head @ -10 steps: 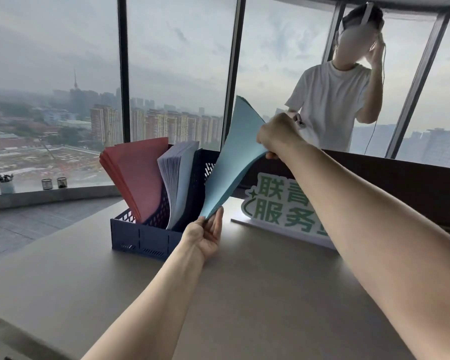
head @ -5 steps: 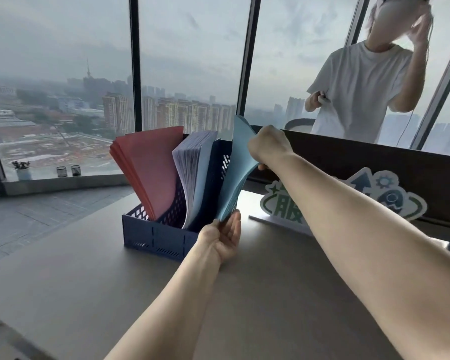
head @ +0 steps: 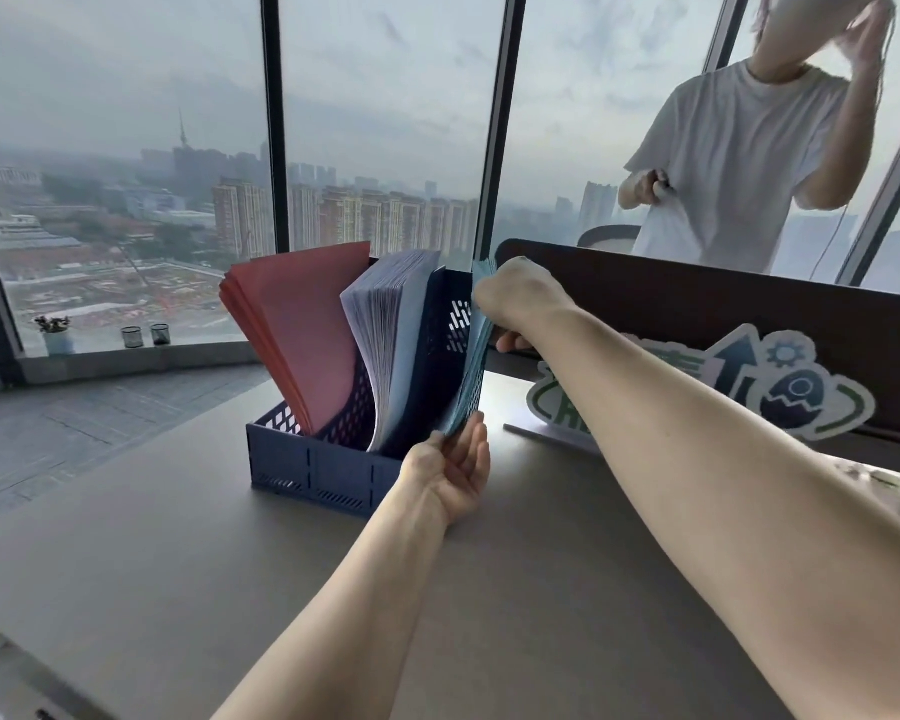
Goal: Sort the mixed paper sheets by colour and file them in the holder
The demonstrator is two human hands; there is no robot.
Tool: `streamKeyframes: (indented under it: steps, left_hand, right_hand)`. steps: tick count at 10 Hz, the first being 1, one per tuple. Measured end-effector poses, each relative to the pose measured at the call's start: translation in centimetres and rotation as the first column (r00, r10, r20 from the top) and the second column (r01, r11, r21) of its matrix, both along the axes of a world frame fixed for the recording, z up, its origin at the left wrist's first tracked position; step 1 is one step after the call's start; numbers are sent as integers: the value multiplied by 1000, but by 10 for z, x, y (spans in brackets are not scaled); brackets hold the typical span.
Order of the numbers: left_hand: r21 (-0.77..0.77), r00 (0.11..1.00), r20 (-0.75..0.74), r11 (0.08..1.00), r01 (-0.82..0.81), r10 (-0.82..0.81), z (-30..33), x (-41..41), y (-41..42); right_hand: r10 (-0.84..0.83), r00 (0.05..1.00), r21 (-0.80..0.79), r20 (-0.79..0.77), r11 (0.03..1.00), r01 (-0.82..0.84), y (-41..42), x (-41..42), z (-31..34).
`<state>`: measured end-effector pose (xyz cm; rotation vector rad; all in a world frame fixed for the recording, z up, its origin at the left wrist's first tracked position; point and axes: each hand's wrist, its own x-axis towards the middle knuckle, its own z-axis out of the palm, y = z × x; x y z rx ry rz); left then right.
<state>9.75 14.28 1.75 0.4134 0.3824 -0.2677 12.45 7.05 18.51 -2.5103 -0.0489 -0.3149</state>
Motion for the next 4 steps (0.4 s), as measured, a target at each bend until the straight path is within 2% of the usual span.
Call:
streamKeyframes:
  steps: [2,3,4]
  left_hand:
    - [98,999,42,995,5,-9,-4,-10,-5]
    - [208,999,52,978,-5,-6,-5,-21,-1]
    - [353,999,47,936,-21,5,-19,-51,11]
  right_hand:
    - [75,993,-9,88,997,-74,-10,-23,-11]
    - [133,979,119,156,981,-152,-18,-45,-12]
    - [168,944,287,284,924,-251,-37,-75,-8]
